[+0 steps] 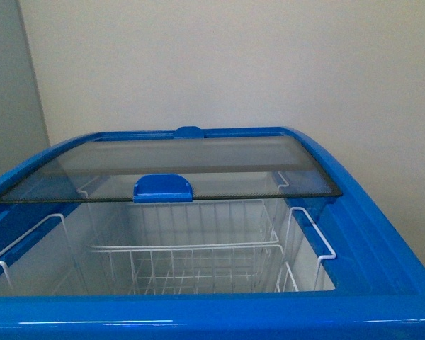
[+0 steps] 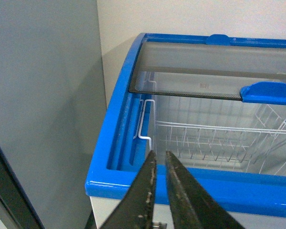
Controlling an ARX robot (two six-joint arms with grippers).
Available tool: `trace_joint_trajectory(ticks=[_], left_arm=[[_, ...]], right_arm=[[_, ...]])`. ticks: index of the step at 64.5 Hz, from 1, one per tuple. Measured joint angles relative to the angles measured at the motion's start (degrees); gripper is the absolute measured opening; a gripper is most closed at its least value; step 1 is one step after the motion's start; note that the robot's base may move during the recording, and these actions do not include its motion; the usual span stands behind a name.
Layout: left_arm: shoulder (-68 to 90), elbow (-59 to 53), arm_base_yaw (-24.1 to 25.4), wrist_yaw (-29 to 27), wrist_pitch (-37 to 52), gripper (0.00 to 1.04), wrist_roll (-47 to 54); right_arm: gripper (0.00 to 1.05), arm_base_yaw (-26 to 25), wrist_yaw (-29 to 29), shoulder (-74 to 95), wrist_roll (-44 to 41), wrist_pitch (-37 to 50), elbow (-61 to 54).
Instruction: Put drink in fridge
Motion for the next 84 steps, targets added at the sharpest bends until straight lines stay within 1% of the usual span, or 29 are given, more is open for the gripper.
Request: trace_joint_trajectory(ticks=[1, 2, 6, 8, 11, 14, 19, 24, 27, 29, 37, 42, 50, 61, 77, 82, 84], left_arm=[[-0.22, -0.20, 0.00, 0.02, 0.02, 0.03, 0.00], [-0.46, -0.39, 0.00, 0.02, 0.02, 0.02, -0.09], [-1.49, -1.36, 0.00, 0.07, 0.02, 0.03, 0.15], [-2.29, -2.12, -0.04, 0.13, 0.02, 0.03, 0.17], [-3.30, -3.06, -0.04, 0.04, 0.00, 0.03, 0.17], [-4.37, -3.91, -0.04, 0.02, -0.07, 0.03, 0.17], [-5.88, -4.90, -0.04, 0.04, -0.44, 0.03, 0.17], [-7.26, -5.68, -0.04, 0.04, -0.92, 0.03, 0.17], [-8.22, -6.21, -0.04, 0.07, -1.38, 0.03, 0.17], [-8.92, -6.62, -0.04, 0.04, -1.70, 0.03, 0.17], [-10.78, -7.52, -0.04, 0.04, -2.71, 0.03, 0.17], [-12.02, -8.00, -0.04, 0.04, -3.52, 0.03, 0.17], [-13.70, -8.57, -0.04, 0.04, -4.50, 0.03, 0.17], [-16.00, -9.51, -0.04, 0.07, -5.18, 0.03, 0.20], [-19.17, -10.56, -0.04, 0.04, -7.13, 0.03, 0.22], [-24.90, -10.56, -0.07, 0.07, -14.86, 0.03, 0.24], [-26.91, -10.56, -0.04, 0.04, -16.46, 0.03, 0.24]], right_arm=[[0.36, 0.55, 0.33, 1.40, -2.54, 0.74, 0.72], [0.36, 0.87, 0.35, 2.10, -3.06, 1.16, 1.09], [0.36, 2.82, 0.11, 5.79, -8.79, 2.99, 2.95], [0.36, 4.63, -0.09, 8.83, -14.14, 3.67, 4.76], [0.36, 6.60, -0.07, 11.91, -18.97, 3.87, 6.86], [0.36, 9.90, 0.17, 17.16, -25.66, 4.20, 9.99], [0.36, 14.21, 1.27, 23.93, -33.97, 4.02, 13.40], [0.36, 17.27, 2.43, 28.50, -38.58, 3.87, 15.82], [0.36, 20.11, 4.04, 32.89, -41.11, 4.20, 18.29], [0.36, 21.92, 4.98, 35.87, -41.72, 4.83, 19.96], [0.36, 26.45, 6.73, 43.52, -41.64, 7.39, 23.93], [0.36, 28.74, 7.41, 47.87, -40.48, 9.68, 25.62], [0.36, 30.91, 8.37, 53.31, -39.82, 13.09, 26.82], [0.36, 32.35, 9.38, 59.98, -38.64, 16.57, 28.72], [0.36, 32.20, 10.34, 66.79, -37.94, 18.49, 31.41], [0.36, 31.80, 10.93, 68.39, -38.14, 19.50, 32.44], [0.36, 31.52, 11.19, 69.22, -38.36, 20.37, 32.92]])
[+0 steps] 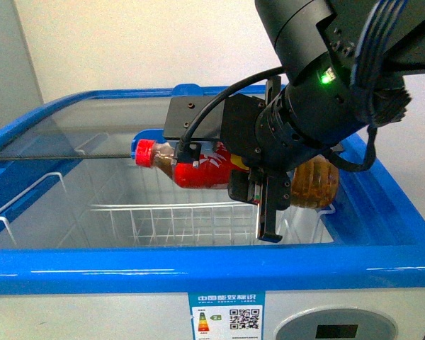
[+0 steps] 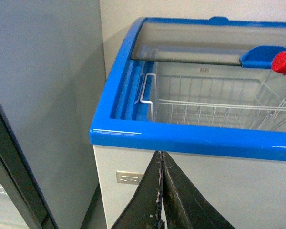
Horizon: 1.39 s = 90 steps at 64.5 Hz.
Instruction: Put drink in fridge
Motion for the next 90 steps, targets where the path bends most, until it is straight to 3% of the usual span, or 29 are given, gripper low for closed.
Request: trace_joint_trajectory(ticks=[36, 58, 70, 90], left_arm=[[-2.05, 0.00, -0.02, 0.00, -0.81, 0.03, 0.00], [-2.05, 0.00, -0.02, 0.00, -0.83, 0.03, 0.00], [-2.05, 0.00, -0.02, 0.00, -0.83, 0.03, 0.00], [-2.05, 0.00, -0.02, 0.00, -0.83, 0.03, 0.00]], right_arm=[[0.36, -3.54, 9.57, 12.76, -3.61, 10.75, 13.33], [0.36, -1.18, 1.92, 10.47, 0.87, -3.87, 12.09], [0.36, 0.63, 2.99, 10.51, 0.20, -0.07, 11.50], [0.36, -0.90, 7.41, 16.81, -1.33, 8.15, 11.76]])
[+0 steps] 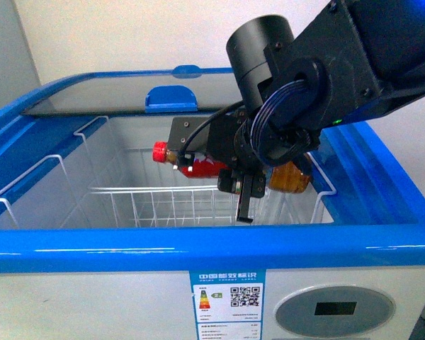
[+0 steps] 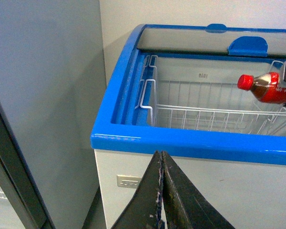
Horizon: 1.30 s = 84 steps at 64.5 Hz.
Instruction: Put drink in fridge
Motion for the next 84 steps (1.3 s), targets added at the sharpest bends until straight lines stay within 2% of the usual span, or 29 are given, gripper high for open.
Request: trace_joint_trajectory(ticks=[15, 44, 52, 65, 77, 84], left_arm=[[0.00, 0.00, 0.00, 0.00, 0.00, 0.03, 0.00], [0.00, 0.00, 0.00, 0.00, 0.00, 0.03, 0.00], [0.00, 0.00, 0.00, 0.00, 0.00, 0.03, 0.00], [0.00, 0.00, 0.00, 0.00, 0.00, 0.03, 0.00], [0.00, 0.00, 0.00, 0.00, 0.00, 0.03, 0.00], [0.00, 0.00, 0.00, 0.00, 0.00, 0.03, 0.00]], right_arm=[[0.36, 0.39, 1.07, 7.48, 0.85, 3.34, 2.91], [0.36, 2.54, -0.26, 11.39, 4.20, 2.34, 3.02], [0.56, 2.69, -0.98, 11.34, 5.66, 1.62, 2.73], [0.98, 2.67, -3.56, 4.61, 10.54, 1.05, 0.90], [0.98, 1.99, -4.48, -6.21, 17.73, 1.14, -0.81], [0.98, -0.74, -2.54, -15.32, 24.79, 2.91, -4.87]])
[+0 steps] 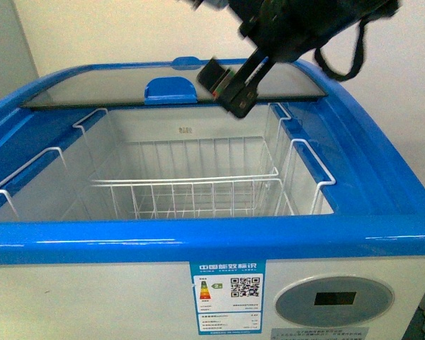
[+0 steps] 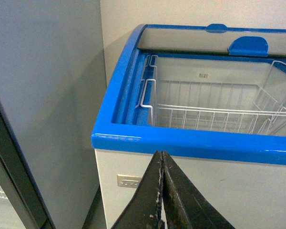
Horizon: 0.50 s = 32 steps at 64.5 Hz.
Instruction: Put drink in fridge
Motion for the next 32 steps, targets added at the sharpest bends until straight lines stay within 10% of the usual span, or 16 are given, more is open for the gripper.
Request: trace_joint_trajectory(ticks=[32], left_arm=[[0.00, 0.00, 0.00, 0.00, 0.00, 0.03, 0.00]], right_arm=[[0.98, -11.52, 23.21, -63.80, 40.22, -24.90, -38.34]])
